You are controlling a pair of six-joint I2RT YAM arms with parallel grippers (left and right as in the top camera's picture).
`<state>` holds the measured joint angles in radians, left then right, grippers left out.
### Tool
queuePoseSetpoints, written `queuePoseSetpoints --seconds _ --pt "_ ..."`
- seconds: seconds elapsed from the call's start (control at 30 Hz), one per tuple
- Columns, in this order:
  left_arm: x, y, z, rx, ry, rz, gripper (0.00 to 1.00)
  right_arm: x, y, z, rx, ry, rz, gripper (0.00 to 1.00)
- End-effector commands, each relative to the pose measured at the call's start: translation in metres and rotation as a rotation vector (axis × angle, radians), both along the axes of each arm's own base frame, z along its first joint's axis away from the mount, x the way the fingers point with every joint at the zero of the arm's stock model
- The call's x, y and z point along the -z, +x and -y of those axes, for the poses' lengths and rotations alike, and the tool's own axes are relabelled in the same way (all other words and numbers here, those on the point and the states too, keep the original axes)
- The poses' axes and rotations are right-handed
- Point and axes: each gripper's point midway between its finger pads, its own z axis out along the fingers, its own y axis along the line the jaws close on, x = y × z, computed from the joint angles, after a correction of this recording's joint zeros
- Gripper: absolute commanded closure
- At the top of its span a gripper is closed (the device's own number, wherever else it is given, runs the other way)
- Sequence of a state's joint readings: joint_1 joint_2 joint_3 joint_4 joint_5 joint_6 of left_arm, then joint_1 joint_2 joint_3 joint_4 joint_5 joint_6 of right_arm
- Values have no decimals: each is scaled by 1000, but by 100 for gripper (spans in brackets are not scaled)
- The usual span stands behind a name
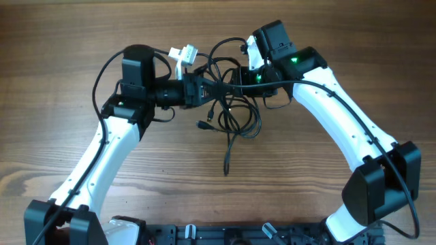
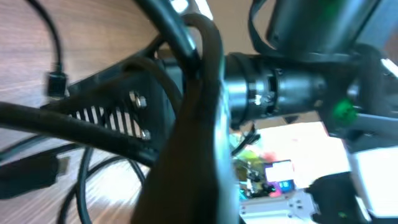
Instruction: Untangle cables
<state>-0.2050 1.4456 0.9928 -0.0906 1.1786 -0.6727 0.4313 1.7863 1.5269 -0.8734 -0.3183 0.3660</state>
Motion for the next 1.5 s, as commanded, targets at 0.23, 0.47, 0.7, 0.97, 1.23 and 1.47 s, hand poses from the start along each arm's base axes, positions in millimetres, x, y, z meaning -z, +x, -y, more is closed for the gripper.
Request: queuePoseSetpoints --seconds 0.23,0.47,0.7,0.97,1.23,1.47 --pt "-40 26 -107 -205 -92 52 96 29 24 75 233 -124 -60 63" --pt "90 49 -227 -891 495 -330 96 41 19 123 332 -155 -142 64" --pt "135 -1 -298 -1131 957 -514 96 43 20 158 387 -176 -164 65" --pt "130 10 -204 -846 814 -434 96 39 16 139 289 -84 -172 65" --pt "113 18 -108 -704 715 -309 96 37 4 127 234 -39 -214 69" --pt "103 22 -33 -605 615 -210 96 30 -5 115 122 0 -198 71"
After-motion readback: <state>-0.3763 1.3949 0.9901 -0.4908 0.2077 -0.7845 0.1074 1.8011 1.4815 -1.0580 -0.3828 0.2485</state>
